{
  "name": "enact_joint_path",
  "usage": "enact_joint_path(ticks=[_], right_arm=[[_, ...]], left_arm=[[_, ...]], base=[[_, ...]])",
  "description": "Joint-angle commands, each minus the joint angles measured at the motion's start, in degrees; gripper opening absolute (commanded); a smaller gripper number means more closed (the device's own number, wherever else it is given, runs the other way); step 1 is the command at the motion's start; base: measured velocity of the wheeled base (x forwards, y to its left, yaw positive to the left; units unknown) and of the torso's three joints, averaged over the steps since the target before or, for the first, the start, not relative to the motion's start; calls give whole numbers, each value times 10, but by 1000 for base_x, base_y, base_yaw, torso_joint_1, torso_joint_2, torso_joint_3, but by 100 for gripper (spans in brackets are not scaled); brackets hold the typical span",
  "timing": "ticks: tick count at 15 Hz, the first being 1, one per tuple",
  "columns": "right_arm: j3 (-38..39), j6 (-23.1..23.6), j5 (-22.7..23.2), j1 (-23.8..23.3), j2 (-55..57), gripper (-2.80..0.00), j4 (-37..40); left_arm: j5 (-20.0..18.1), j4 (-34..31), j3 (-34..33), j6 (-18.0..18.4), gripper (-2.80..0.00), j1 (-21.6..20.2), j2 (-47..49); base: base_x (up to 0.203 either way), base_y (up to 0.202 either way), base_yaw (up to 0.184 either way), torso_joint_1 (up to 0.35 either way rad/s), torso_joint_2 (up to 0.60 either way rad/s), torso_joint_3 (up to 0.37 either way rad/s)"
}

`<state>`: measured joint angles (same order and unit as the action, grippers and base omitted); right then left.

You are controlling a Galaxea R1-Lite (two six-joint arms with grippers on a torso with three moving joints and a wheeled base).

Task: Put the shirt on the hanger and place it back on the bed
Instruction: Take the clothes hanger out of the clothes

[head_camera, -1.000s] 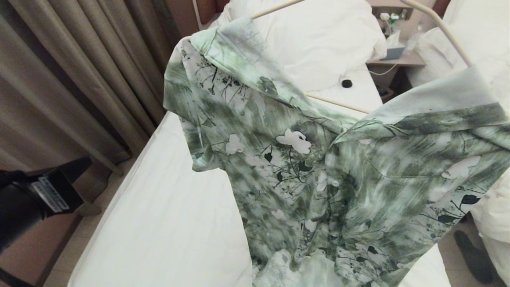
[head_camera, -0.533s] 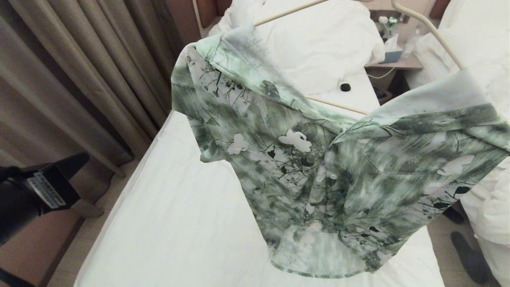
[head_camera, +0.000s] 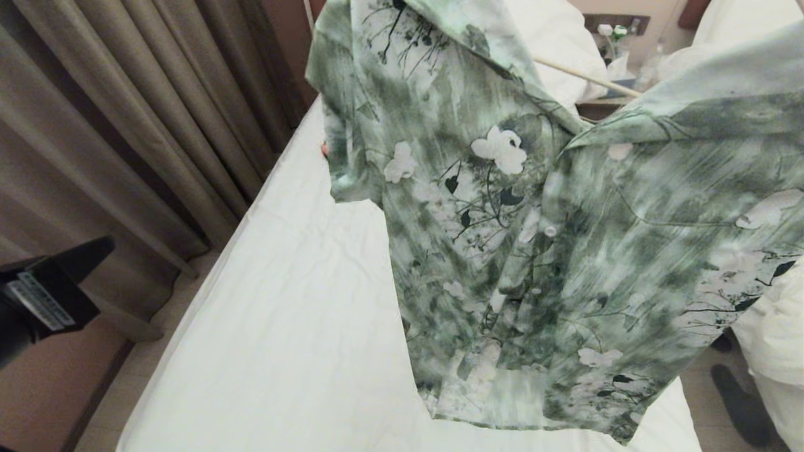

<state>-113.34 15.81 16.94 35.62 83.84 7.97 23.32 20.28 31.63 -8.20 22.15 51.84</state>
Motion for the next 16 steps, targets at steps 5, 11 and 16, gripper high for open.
enact_joint_path(ticks=[5,11,16], right_arm=[[-3,1,-2,-22,-18,-280,-8],[-3,-59,75,-21,-29,-280,62],[-3,-137,162,-22,-39,-280,75]], left_arm=[[1,-20,4,-1,-280,0,-25],[6,-19,5,-1,-280,-30,-27],[6,-20,3,-1,-280,-52,-39]], base=[[0,0,0,0,0,0],[0,0,0,0,0,0],[0,0,0,0,0,0]])
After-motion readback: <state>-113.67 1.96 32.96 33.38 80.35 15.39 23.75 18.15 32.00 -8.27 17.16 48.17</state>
